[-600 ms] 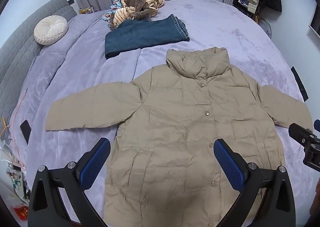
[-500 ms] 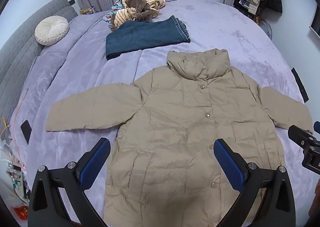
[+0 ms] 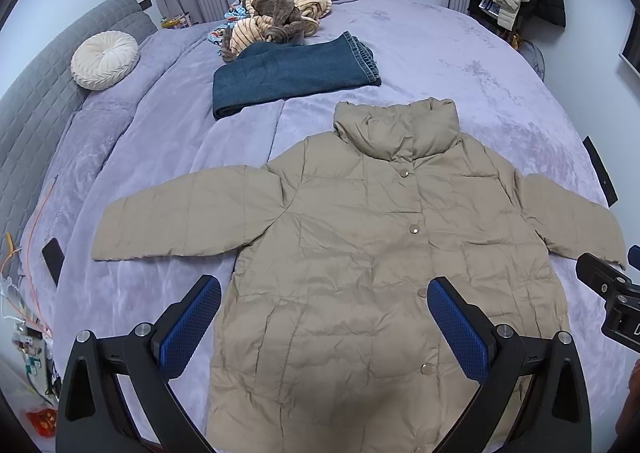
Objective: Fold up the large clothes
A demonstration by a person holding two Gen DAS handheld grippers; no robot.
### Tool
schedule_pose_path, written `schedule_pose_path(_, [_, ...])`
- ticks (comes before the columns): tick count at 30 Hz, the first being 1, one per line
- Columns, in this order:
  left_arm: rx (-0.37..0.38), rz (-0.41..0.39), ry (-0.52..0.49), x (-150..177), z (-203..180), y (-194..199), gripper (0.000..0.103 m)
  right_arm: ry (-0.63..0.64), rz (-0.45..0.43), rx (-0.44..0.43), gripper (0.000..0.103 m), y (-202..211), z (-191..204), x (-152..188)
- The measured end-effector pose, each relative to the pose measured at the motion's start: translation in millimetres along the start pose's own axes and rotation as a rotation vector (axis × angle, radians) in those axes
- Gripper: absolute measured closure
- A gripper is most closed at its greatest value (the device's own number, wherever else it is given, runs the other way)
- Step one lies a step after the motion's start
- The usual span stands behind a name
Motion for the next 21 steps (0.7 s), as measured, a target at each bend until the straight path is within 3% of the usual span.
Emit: schedule_pose_path(21, [0.001, -0.003, -0.001, 0.9, 1.4, 0.7, 0.0, 0.003, -0.002, 0.001, 0.0, 1.6, -1.0, 1.2])
Point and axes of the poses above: each gripper's, at about its wrist camera, not at the fingertips, and y roughly against the way its jaws point, z to its left, x to its underside, the point moved 7 cm from there along -y, roughly the way its jaws point, and after that the axes turned 1 degree about x, right-handed, at the moved point
